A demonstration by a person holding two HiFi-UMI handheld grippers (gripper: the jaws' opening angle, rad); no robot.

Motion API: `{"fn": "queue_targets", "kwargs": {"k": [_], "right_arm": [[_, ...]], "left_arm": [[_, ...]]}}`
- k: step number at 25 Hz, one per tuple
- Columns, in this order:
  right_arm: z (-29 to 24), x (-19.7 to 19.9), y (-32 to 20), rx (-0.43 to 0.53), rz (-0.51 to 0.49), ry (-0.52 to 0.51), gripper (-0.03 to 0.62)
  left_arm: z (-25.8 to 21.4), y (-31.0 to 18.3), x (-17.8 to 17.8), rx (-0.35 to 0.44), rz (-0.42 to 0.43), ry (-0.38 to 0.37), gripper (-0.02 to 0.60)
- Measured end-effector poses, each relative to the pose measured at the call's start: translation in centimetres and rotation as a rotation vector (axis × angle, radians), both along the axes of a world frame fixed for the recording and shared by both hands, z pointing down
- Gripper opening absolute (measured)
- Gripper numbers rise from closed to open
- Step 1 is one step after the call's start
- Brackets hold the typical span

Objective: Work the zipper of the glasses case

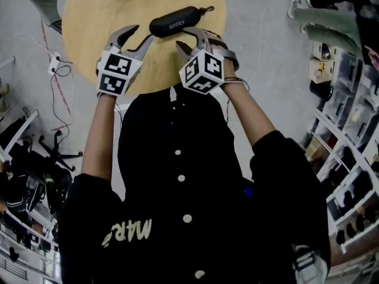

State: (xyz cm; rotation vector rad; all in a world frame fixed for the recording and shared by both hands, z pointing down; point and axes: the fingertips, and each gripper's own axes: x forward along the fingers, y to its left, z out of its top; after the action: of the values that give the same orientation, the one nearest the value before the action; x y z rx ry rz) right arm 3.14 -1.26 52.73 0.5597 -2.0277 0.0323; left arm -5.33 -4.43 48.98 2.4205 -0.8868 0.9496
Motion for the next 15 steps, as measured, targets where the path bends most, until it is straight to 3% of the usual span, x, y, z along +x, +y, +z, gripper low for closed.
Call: {"fn": "queue_targets", "kwargs": {"k": [3,6,15], "right_arm": [[-0.3,-0.1,-1.1,0.041,-0.122,0.052,0.166],[-0.3,-0.5,-2.2,0.049,-0.188,0.074,0.167],[1.0,-1.7,-3.2,-0.008,-0.386,0.140,0.158]], "left_arm": [[0.9,1.4,-1.0,0.009,-0.131,0.004,0.167],[2.4,2.7,-1.0,-0.017,-0.202,0.012,0.170],[5.7,4.9,1.6,-0.021,-0.289,0.017,0.172]]}}
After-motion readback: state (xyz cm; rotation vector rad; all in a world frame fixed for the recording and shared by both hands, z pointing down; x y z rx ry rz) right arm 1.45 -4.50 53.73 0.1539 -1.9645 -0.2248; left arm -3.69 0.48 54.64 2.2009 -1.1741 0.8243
